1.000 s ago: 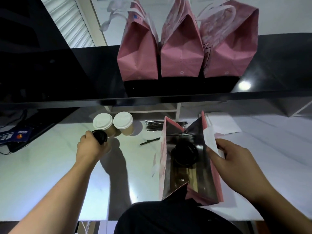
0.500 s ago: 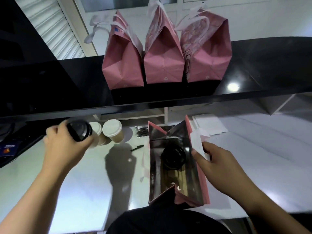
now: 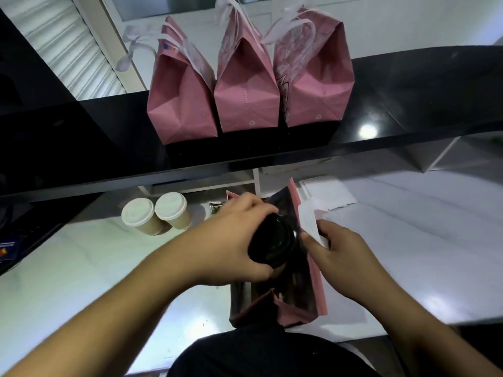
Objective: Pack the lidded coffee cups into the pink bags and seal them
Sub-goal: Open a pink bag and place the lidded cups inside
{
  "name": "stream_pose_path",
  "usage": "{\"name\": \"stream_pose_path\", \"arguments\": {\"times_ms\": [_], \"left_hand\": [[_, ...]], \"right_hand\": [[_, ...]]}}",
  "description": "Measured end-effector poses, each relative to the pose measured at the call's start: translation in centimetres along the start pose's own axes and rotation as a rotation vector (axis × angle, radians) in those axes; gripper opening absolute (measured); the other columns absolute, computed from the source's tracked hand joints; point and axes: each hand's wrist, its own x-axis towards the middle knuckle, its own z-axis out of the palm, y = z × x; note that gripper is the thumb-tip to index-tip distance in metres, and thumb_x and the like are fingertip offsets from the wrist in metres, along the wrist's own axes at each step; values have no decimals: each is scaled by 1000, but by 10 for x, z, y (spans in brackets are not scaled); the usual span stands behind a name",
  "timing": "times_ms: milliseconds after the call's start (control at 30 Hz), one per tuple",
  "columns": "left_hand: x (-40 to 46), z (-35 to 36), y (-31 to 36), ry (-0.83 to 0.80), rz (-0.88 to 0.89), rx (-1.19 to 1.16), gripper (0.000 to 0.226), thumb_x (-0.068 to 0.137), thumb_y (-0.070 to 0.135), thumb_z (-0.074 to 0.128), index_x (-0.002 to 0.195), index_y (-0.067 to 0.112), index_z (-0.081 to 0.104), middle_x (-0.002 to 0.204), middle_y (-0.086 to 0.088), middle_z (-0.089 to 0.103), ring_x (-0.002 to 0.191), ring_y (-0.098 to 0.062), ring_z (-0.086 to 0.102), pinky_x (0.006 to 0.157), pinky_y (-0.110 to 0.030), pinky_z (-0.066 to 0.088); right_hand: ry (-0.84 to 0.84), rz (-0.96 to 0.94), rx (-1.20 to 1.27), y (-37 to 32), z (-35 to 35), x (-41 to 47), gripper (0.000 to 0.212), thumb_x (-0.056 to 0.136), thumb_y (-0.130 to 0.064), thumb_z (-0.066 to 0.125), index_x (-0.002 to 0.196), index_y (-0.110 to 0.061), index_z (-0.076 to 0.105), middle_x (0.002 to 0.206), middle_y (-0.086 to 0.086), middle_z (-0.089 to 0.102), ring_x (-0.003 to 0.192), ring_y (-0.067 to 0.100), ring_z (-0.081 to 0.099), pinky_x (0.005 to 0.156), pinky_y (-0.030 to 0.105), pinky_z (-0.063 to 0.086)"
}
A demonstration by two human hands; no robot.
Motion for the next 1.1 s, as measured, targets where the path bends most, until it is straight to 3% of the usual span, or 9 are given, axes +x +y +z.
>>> {"name": "stream_pose_path", "arguments": {"times_ms": [133, 333, 467, 600, 867, 967, 1100], "left_hand": [[24, 32, 7, -132, 31, 139, 93, 70, 52, 78, 149, 32, 34, 138, 12, 32, 129, -13, 35, 103, -30, 47], [45, 65, 4, -332, -12, 245, 100, 71, 49, 83, 155, 25, 33, 145, 2, 37, 128, -24, 47, 99, -41, 53], [46, 81, 2, -340, 38, 358, 83, 81, 36, 79, 152, 22, 39, 143, -4, 40, 120, -30, 50, 98, -43, 52], [40, 100, -4, -324, 30, 342, 66, 92, 11, 62, 153, 21, 39, 142, -6, 41, 116, -31, 51, 94, -46, 54], [28, 127, -17, -257, 89, 405, 58, 95, 9, 56, 149, 19, 40, 134, -5, 45, 113, -30, 46, 87, -47, 53], [27, 135, -23, -227, 108, 372, 52, 96, 4, 49, 146, 19, 45, 133, -5, 48, 112, -30, 44, 83, -49, 54], [28, 149, -28, -257, 74, 415, 50, 100, 7, 46, 148, 20, 42, 140, -3, 46, 120, -30, 43, 92, -46, 53]], "right_hand": [[12, 21, -4, 2, -2, -2, 19, 100, -47, 55, 82, -40, 59, 79, -38, 63, 78, -10, 60, 59, 7, 41], [64, 34, -51, 3, -4, -6, 37, 100, -41, 57, 66, -40, 43, 61, -39, 55, 63, -12, 54, 47, 14, 36], [50, 39, -31, 3, -4, -7, 26, 101, -44, 55, 75, -42, 53, 74, -39, 60, 73, -10, 58, 50, 13, 37], [45, 23, -8, 5, -4, -9, 18, 99, -45, 52, 83, -40, 60, 79, -34, 64, 76, -7, 60, 53, 12, 37], [45, 24, 11, 5, 2, -13, 32, 101, -39, 57, 71, -46, 50, 59, -36, 56, 60, -9, 56, 58, 3, 39], [45, 19, 1, 6, 5, -13, 26, 101, -40, 57, 76, -44, 55, 62, -39, 56, 63, -12, 56, 57, 2, 38], [49, 44, 13, 10, 6, -13, 14, 100, -42, 57, 96, -36, 70, 72, -35, 63, 68, -7, 60, 58, 5, 40]]}}
